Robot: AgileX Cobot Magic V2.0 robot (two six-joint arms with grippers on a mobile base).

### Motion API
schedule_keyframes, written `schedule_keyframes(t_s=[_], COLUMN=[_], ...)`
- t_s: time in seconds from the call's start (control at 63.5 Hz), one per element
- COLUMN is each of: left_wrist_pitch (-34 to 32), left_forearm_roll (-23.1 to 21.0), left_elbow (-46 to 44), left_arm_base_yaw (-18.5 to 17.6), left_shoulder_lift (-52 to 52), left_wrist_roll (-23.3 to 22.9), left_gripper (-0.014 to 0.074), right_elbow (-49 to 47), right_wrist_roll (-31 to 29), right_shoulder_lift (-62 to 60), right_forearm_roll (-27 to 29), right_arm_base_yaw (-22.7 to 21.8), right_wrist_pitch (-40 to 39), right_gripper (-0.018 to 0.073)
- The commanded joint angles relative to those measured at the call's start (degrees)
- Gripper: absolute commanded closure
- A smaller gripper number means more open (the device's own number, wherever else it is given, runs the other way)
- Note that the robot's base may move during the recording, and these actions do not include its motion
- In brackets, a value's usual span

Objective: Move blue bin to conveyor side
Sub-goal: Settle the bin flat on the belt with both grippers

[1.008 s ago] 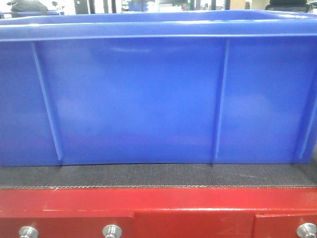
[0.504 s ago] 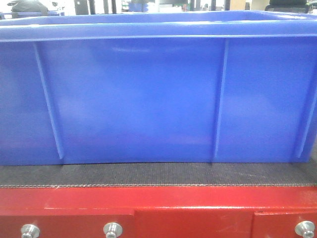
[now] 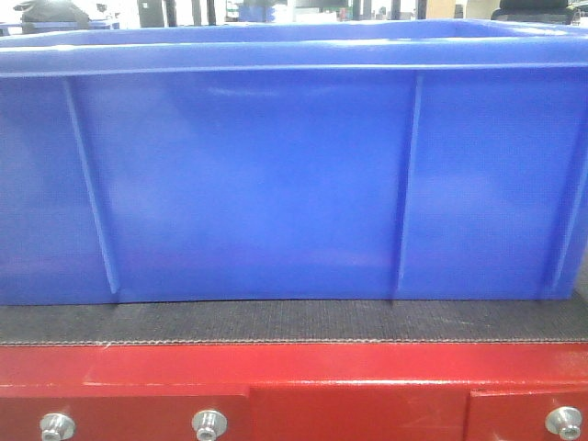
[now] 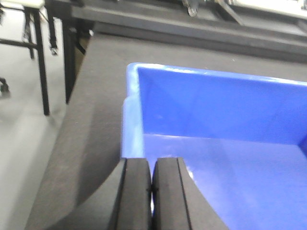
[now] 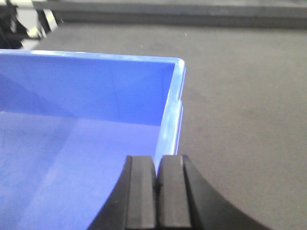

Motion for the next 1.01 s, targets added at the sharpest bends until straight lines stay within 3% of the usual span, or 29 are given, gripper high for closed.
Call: schedule_keyframes(t_s=[0.0,0.236,0.488,0.992], left_wrist_pitch=[-5.85,-6.59,-6.59,-6.59], left_forearm_roll=[0.07,0.07,0.07,0.07], left_elbow=[6.28,18.17,19.55,19.55], left_arm_base_yaw=[-0.28,-0.28,-0.28,-0.28], left_shoulder_lift=[-5.88,-19.62,-29.66,-31.65], left_wrist_roll=[-0.48,-0.48,-0.48,-0.48], left_gripper=[0.0596,0.0596,0.0596,0.0596], right_elbow=[6.97,20.08,21.55,21.55], right_wrist_roll=[-0.41,-0.41,-0.41,-0.41], right_shoulder_lift=[-6.31,-20.89,-30.05,-31.57], right_forearm_roll=[-0.77,-0.77,-0.77,-0.77], right_arm_base_yaw=[0.11,0.11,0.11,0.11], right_wrist_pitch=[-6.59,-9.15,-8.7,-8.7], right_gripper=[0.0629,0.0626,0.0626,0.0626])
